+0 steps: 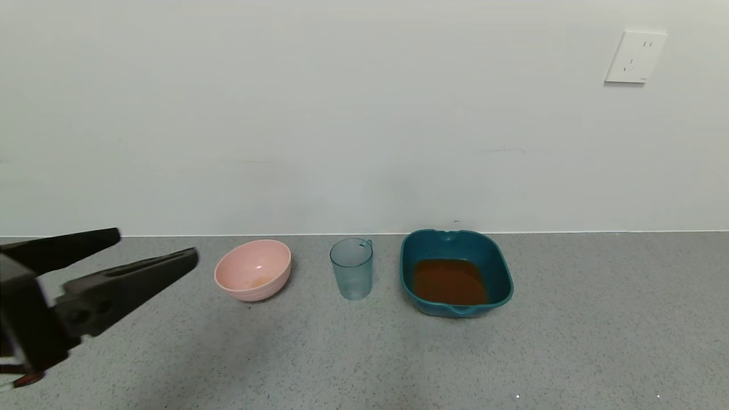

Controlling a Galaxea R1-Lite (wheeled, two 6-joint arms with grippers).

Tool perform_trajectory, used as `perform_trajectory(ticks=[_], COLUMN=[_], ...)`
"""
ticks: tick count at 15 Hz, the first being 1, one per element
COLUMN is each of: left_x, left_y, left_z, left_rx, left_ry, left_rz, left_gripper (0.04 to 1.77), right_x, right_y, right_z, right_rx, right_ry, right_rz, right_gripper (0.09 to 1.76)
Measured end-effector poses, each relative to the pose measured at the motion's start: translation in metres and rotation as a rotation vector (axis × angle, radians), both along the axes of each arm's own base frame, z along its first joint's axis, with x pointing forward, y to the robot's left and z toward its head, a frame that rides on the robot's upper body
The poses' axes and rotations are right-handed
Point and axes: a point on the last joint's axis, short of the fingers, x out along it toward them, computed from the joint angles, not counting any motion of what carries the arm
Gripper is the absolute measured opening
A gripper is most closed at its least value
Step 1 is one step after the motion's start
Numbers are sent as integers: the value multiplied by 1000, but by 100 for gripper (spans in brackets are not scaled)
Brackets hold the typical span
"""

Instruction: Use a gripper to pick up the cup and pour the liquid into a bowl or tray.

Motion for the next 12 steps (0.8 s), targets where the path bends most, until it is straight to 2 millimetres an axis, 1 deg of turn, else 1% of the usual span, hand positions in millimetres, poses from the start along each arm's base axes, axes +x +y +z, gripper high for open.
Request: perform_trajectory(ticks=[3,5,7,8,10,12], left_x=[-45,-71,-96,-105,-123,-139], left_y=[33,47,54,56,57,57], left_z=[1,-2,-5,-7,-17,-33], left_rx=[23,47,52,51,44,37], left_ry=[-49,-81,-119,-137,-169,-197], left_rz=[87,179,275,310,361,388], left_gripper=[172,172,172,172,172,172], right_x=[0,0,0,0,0,0], right_y=[0,0,0,0,0,0], right_z=[0,0,0,0,0,0], right_rx=[0,0,0,0,0,0], right_ry=[0,0,0,0,0,0], right_rz=[0,0,0,0,0,0], right_gripper=[171,171,171,171,171,171])
